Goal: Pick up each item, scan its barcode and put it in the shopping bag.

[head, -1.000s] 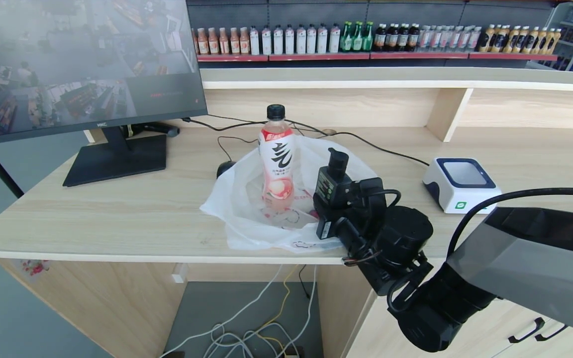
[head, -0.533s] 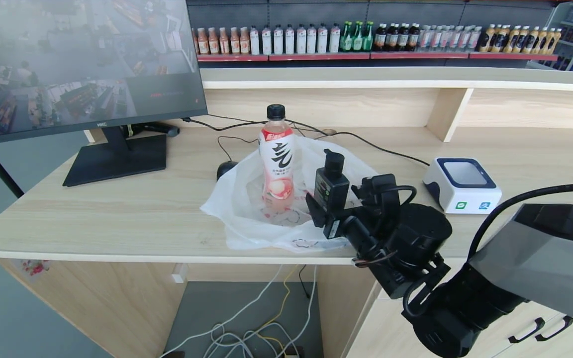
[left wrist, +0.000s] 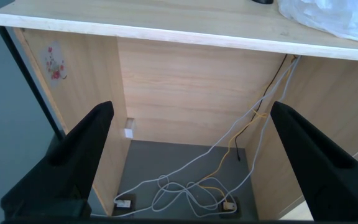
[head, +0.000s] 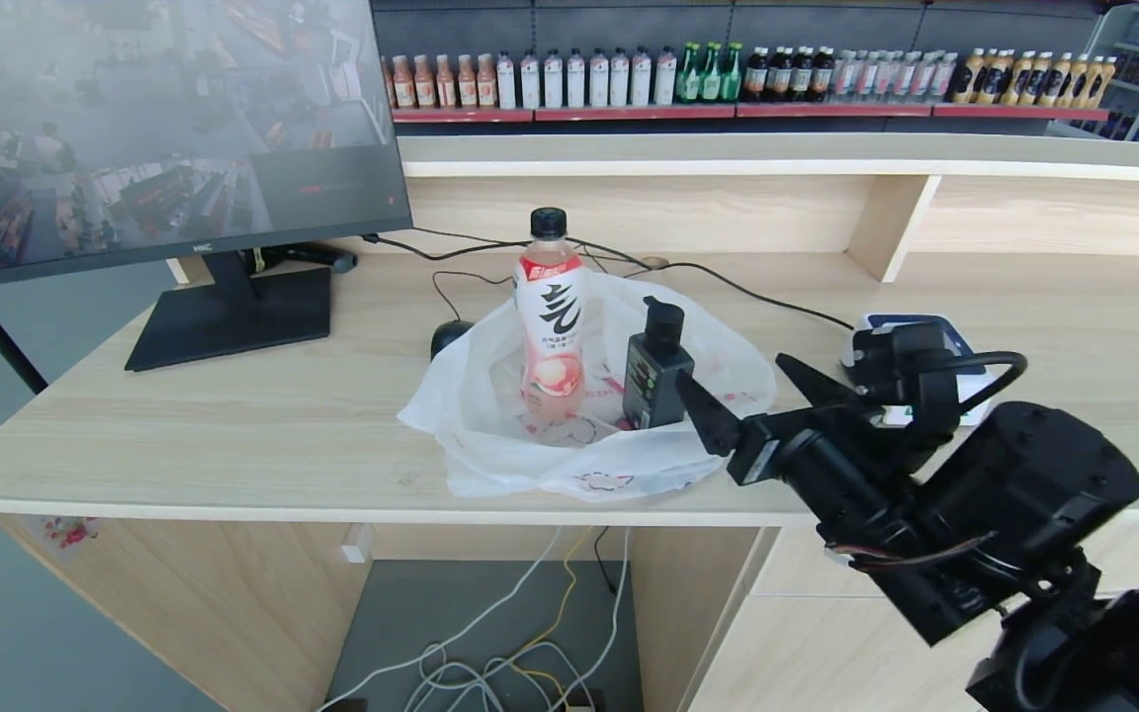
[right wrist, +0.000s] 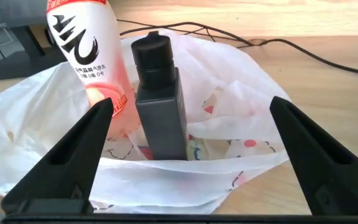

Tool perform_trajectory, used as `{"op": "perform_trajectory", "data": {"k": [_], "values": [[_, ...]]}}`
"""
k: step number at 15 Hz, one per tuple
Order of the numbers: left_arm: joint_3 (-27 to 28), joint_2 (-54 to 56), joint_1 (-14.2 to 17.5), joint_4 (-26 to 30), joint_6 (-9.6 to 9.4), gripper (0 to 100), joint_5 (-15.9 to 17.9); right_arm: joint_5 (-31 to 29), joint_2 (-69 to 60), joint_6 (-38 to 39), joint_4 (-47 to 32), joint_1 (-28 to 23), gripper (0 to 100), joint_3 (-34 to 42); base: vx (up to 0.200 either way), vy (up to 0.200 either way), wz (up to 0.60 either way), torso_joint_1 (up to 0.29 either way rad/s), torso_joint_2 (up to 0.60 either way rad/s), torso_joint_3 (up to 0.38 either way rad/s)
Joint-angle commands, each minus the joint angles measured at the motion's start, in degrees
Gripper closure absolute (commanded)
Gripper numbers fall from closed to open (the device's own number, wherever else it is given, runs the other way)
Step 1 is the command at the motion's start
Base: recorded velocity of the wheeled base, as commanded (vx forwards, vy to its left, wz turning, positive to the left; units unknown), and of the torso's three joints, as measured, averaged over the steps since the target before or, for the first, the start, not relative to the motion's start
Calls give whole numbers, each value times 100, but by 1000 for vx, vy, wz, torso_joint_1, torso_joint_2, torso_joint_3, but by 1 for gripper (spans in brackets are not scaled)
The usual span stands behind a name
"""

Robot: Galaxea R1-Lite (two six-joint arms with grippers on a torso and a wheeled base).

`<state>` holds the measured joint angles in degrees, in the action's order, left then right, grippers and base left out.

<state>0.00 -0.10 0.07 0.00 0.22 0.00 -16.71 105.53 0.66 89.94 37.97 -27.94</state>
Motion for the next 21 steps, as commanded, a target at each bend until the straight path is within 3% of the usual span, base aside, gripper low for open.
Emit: {"op": "perform_trajectory", "data": {"k": [1, 4, 6, 7, 11, 13, 14, 21], "values": [[0, 1, 1, 0, -4, 0, 0, 1, -1255, 4, 6, -62, 0, 957, 0, 0, 0, 0, 0, 0], [0, 1, -7, 0, -4, 0, 0, 10, -2951, 13, 6, -141, 0, 2794, 0, 0, 0, 0, 0, 0], [0, 1, -7, 0, -4, 0, 0, 37, -4287, -92, -961, -273, 0, 2794, 0, 0, 0, 0, 0, 0], [0, 1, 1, 0, -4, 0, 0, 107, -4972, -224, -1761, -273, 0, 2794, 0, 0, 0, 0, 0, 0], [0, 1, -7, 0, -4, 0, 0, 757, -8022, -488, -6314, -264, 0, 2759, 0, 0, 0, 0, 0, 0], [0, 1, 1, 0, -4, 0, 0, 1249, -10105, -672, -9319, -264, 0, 2504, 0, 0, 0, 0, 0, 0], [0, 1, 1, 0, -4, 0, 0, 1232, -10263, -646, -9926, -317, 0, 2188, 0, 0, 0, 0, 0, 0], [0, 1, -7, 0, -4, 0, 0, 1654, -10281, 4, -10031, -308, 0, 2152, 0, 0, 0, 0, 0, 0]]}}
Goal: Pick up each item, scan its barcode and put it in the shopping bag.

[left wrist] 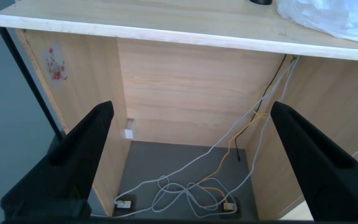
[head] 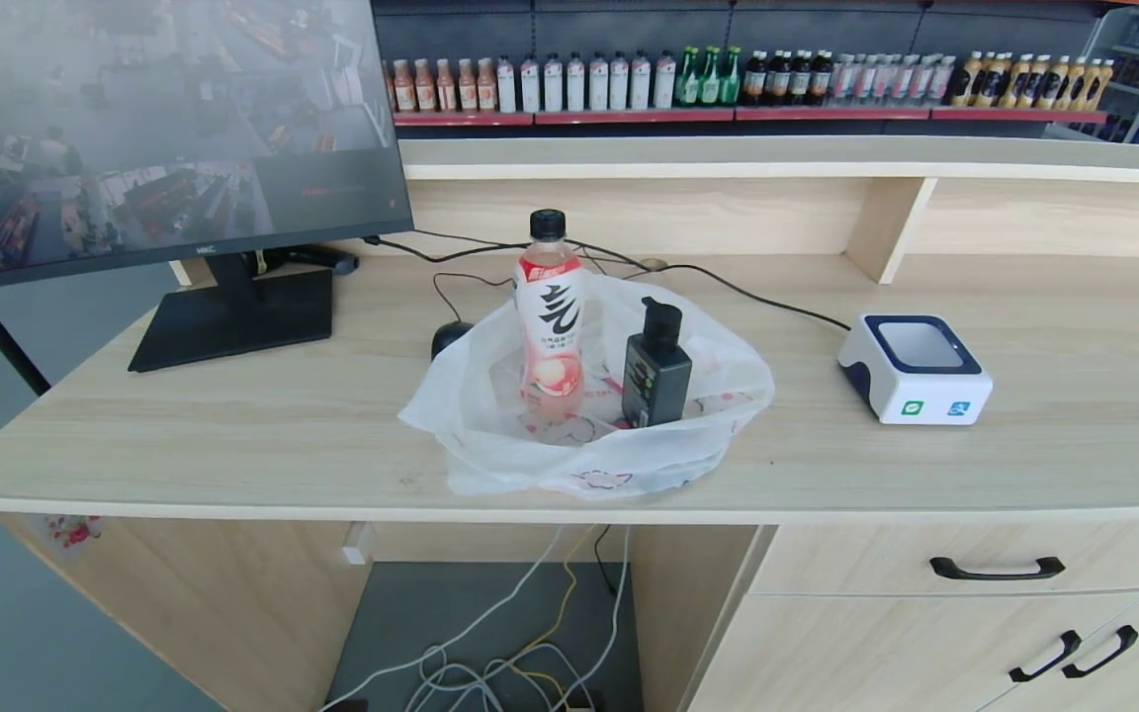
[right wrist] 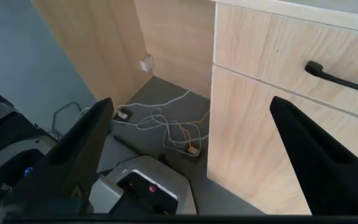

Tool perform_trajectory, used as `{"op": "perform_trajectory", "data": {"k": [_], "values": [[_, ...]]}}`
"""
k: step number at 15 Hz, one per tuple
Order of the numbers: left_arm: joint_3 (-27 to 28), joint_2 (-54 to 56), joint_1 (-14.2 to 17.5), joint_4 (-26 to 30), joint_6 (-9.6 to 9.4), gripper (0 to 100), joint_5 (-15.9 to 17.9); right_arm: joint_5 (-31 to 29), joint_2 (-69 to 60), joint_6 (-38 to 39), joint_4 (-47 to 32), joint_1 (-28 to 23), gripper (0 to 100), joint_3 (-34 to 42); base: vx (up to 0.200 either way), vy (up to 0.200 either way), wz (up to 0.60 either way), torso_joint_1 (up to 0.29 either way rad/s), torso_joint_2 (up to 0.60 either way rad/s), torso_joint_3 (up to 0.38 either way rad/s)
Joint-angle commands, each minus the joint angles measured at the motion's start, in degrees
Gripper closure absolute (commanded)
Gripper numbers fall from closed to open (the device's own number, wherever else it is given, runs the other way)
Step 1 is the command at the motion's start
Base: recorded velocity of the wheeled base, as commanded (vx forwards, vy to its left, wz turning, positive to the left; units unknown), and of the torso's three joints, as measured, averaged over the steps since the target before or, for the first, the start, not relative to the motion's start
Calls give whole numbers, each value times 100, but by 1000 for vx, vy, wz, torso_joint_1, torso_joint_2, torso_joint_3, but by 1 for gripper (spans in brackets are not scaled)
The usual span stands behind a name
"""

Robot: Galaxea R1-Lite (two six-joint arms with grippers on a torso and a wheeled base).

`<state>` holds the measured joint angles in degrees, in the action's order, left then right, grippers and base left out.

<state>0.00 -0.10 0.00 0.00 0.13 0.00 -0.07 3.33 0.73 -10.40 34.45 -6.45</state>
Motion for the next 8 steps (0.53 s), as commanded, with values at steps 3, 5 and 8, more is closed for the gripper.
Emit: {"op": "perform_trajectory", "data": {"k": [3, 5, 8], "values": [[0, 1, 0, 0, 4, 0, 0, 271, -333, -117, 3, 79, 0, 12, 0, 0, 0, 0, 0, 0], [0, 1, 0, 0, -5, 0, 0, -89, -333, -293, 47, -299, 0, 30, 0, 0, 0, 0, 0, 0], [0, 1, 0, 0, -5, 0, 0, -292, -333, -565, 425, -202, 0, 205, 0, 0, 0, 0, 0, 0]]}}
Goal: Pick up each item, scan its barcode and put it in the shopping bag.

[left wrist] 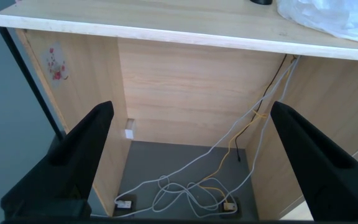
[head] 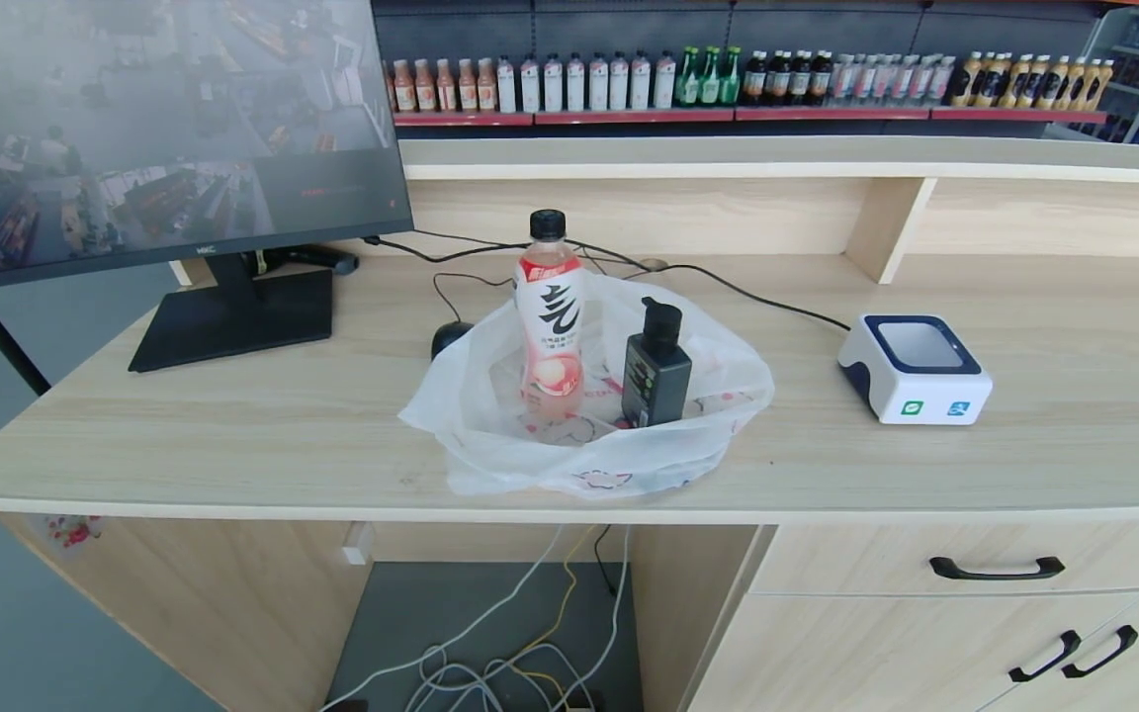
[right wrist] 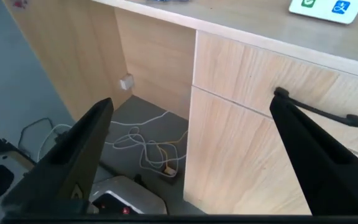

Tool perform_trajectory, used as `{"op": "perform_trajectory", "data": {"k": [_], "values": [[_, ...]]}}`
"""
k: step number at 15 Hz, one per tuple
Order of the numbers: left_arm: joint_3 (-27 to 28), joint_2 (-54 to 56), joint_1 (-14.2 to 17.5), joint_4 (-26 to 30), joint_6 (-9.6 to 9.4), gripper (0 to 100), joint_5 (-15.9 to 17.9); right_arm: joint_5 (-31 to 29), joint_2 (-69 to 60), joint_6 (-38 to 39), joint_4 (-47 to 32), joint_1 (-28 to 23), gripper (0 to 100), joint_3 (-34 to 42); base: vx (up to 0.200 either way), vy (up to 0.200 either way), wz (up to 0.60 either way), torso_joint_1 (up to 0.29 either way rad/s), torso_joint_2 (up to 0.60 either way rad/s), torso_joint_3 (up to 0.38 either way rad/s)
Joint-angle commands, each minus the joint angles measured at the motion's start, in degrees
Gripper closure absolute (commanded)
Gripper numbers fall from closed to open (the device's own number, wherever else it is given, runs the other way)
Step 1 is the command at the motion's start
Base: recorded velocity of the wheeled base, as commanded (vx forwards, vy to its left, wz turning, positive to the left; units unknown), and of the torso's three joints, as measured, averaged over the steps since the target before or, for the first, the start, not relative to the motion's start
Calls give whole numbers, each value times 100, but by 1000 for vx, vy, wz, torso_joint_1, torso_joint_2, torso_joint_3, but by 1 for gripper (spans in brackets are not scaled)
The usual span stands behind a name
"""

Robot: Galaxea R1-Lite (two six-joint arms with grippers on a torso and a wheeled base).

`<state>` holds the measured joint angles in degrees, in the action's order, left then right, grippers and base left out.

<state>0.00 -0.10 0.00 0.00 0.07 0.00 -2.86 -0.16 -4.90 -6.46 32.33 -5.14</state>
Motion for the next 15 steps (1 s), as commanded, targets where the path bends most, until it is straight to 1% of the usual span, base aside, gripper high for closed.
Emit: {"op": "perform_trajectory", "data": {"k": [1, 3, 4, 8, 10, 11, 12, 13, 14, 15], "values": [[0, 1, 0, 0, 1, 0, 0, -56, 16, -64, 312, 10, 0, 207, 0, 0, 0, 0, 0, 0], [0, 1, 0, 0, 10, 0, 0, -39, 16, -301, 585, 45, 0, 304, 0, 0, 0, 0, 0, 0], [0, 1, 0, 0, 10, 0, 0, 14, 16, -327, 593, 63, 0, 312, 0, 0, 0, 0, 0, 0], [0, 1, 0, 0, 10, 0, 0, 269, 16, -301, 602, 256, 0, 330, 0, 0, 0, 0, 0, 0], [0, 1, 0, 0, 1, 0, 0, 295, 16, -72, 602, 511, 0, 339, 0, 0, 0, 0, 0, 0], [0, 1, 0, 0, 1, 0, 0, 243, 16, 270, 585, 502, 0, 339, 0, 0, 0, 0, 0, 0], [0, 1, 0, 0, 1, 0, 0, 67, 16, 754, 558, 441, 0, 356, 0, 0, 0, 0, 0, 0], [0, 1, 0, 0, 1, 0, 0, -162, 16, 903, 567, 335, 0, 365, 0, 0, 0, 0, 0, 0], [0, 1, 0, 0, 1, 0, 0, -311, 350, 938, 593, 116, 0, 391, 0, 0, 0, 0, 0, 0], [0, 1, 0, 0, 10, 0, 0, -329, 719, 930, 602, -95, 0, 391, 0, 0, 0, 0, 0, 0]]}}
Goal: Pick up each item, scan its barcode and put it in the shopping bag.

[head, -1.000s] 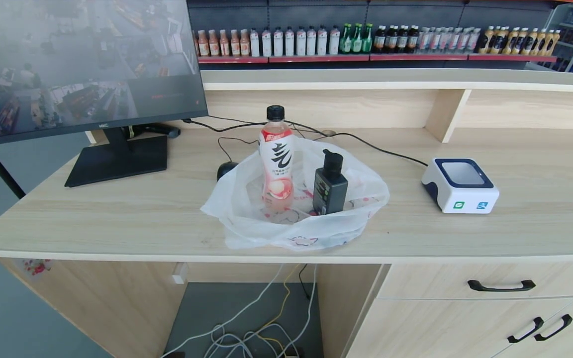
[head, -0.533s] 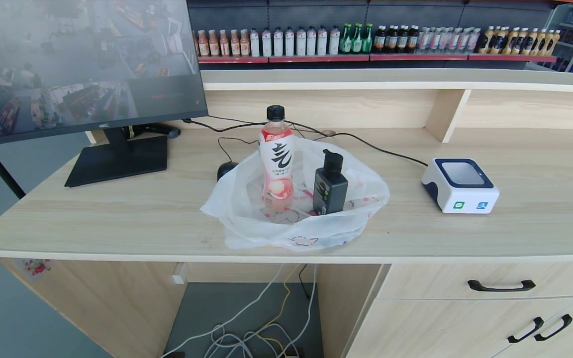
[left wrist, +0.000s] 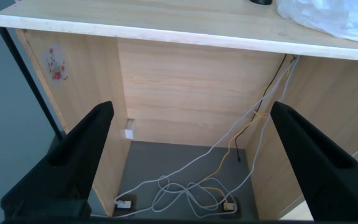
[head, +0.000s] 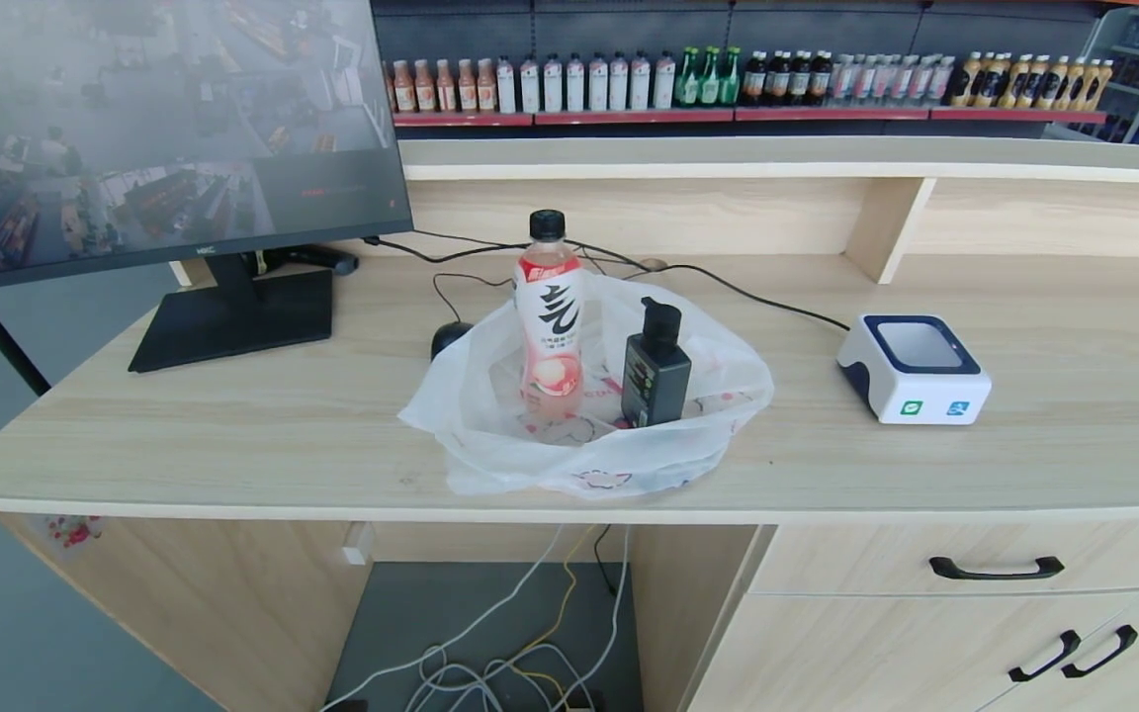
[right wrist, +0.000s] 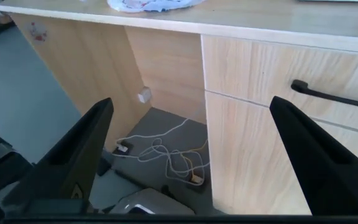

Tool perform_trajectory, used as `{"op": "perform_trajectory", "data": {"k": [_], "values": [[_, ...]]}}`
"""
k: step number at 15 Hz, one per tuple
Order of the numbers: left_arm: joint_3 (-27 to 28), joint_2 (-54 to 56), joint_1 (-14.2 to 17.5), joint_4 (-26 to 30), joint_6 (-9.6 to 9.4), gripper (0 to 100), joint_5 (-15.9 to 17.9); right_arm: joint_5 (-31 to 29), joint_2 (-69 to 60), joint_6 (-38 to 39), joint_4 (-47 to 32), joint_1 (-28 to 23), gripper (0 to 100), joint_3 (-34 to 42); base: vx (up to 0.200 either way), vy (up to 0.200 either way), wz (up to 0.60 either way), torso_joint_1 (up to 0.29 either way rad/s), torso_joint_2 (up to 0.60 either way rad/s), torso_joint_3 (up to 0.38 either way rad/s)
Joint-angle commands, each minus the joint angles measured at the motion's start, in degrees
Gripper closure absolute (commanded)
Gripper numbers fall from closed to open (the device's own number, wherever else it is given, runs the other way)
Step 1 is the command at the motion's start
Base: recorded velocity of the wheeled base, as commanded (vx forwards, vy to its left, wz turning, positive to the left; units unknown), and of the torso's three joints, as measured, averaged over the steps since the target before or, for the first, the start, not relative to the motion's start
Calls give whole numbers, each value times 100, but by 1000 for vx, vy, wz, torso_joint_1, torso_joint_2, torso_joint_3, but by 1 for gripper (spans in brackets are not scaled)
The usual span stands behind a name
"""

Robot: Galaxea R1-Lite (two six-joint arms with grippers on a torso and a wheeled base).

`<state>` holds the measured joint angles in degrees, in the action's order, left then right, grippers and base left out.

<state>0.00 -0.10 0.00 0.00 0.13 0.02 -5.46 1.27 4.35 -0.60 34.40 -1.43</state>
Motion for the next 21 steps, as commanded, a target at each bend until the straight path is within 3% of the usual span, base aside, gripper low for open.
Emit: {"op": "perform_trajectory", "data": {"k": [1, 2, 3, 5, 7, 12, 15, 21], "values": [[0, 1, 0, 0, 4, 0, -2, -87, 981, 4, 16, -654, 0, 28, 0, 0, 0, 0, 0, 0], [0, 1, 0, 0, 4, 0, -2, -87, 1033, 4, 25, -724, 0, 28, 0, 0, 0, 0, 0, 0], [0, 1, 0, 0, 4, 0, -2, -95, 1376, -57, 25, -1823, 0, 20, 0, 0, 0, 0, 0, 0], [0, 1, 0, 0, 4, 0, -2, -52, 1077, -259, 25, -2737, 0, 20, 0, 0, 0, 0, 0, 0], [0, 1, 0, 0, 4, 0, -2, -43, 453, -268, 25, -2719, 0, 20, 0, 0, 0, 0, 0, 0], [0, 1, 0, 0, 4, 0, -2, 449, 603, -593, 51, -2605, 0, 134, 0, 0, 0, 0, 0, 0], [0, 1, 0, -9, -31, 0, 6, 458, 418, -558, 51, -2280, 0, 143, -133, 0, 0, 2, 2, 0], [0, 1, 0, 0, -31, 0, 6, 458, 409, -462, 51, -2271, 0, 134, -33, 0, 0, 1, 2, 0]]}}
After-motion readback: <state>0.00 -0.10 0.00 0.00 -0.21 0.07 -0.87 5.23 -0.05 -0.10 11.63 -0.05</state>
